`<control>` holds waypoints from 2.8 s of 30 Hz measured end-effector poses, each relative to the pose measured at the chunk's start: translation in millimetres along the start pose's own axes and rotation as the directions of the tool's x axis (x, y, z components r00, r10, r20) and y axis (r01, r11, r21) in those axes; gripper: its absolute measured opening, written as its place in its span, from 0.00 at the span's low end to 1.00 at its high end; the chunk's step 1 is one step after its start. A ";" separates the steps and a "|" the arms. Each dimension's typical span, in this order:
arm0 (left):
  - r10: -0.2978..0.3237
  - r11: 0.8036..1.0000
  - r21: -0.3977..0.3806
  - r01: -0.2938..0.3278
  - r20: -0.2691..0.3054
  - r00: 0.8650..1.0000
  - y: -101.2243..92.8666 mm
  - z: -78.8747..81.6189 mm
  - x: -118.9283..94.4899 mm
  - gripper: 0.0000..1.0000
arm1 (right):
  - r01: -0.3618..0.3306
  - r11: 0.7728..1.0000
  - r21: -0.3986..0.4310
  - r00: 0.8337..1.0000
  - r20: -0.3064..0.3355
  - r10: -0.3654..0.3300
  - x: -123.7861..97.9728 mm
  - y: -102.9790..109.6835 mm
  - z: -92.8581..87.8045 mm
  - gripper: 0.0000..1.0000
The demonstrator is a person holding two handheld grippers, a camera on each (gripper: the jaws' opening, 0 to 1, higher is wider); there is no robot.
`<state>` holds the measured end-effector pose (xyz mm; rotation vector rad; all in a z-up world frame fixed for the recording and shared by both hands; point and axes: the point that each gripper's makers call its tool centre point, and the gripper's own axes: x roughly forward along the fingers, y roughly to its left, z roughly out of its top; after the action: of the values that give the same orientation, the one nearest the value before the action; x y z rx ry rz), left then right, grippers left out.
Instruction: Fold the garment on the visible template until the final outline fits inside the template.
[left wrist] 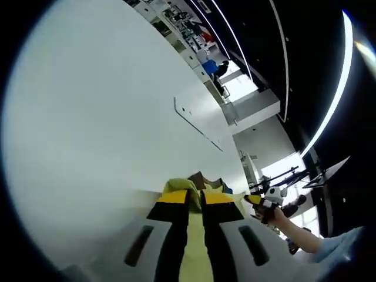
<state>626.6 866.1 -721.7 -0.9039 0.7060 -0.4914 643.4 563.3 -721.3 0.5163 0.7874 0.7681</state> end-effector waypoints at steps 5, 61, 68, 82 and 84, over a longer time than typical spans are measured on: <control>0.011 0.999 -0.033 -0.009 0.047 0.999 4.3 12.5 2.3 0.03 | 0.024 0.999 -0.021 0.999 0.024 -0.024 1.3 -3.6 7.7 0.18; 0.052 0.808 0.588 0.034 -0.128 0.990 -34.4 -66.2 -100.9 0.91 | 0.058 0.935 -0.349 0.995 -0.051 -0.081 -71.4 27.4 -68.7 0.97; 0.059 0.817 0.575 0.031 -0.138 0.989 -27.6 -84.5 -115.0 0.88 | 0.045 0.933 -0.356 0.995 -0.072 -0.075 -83.5 31.8 -90.1 0.83; 0.099 0.809 0.588 0.023 -0.175 0.980 -8.8 -118.3 -123.3 0.63 | 0.061 0.942 -0.331 0.994 -0.067 -0.088 -101.9 25.9 -120.3 0.60; 0.097 0.808 0.588 0.029 -0.181 0.979 -8.0 -122.7 -121.8 0.61 | 0.062 0.943 -0.327 0.994 -0.068 -0.089 -102.0 25.4 -121.8 0.58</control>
<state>453.8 875.7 -725.2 -0.2511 0.6941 -0.7285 490.1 516.3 -734.5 0.1579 0.7337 0.8323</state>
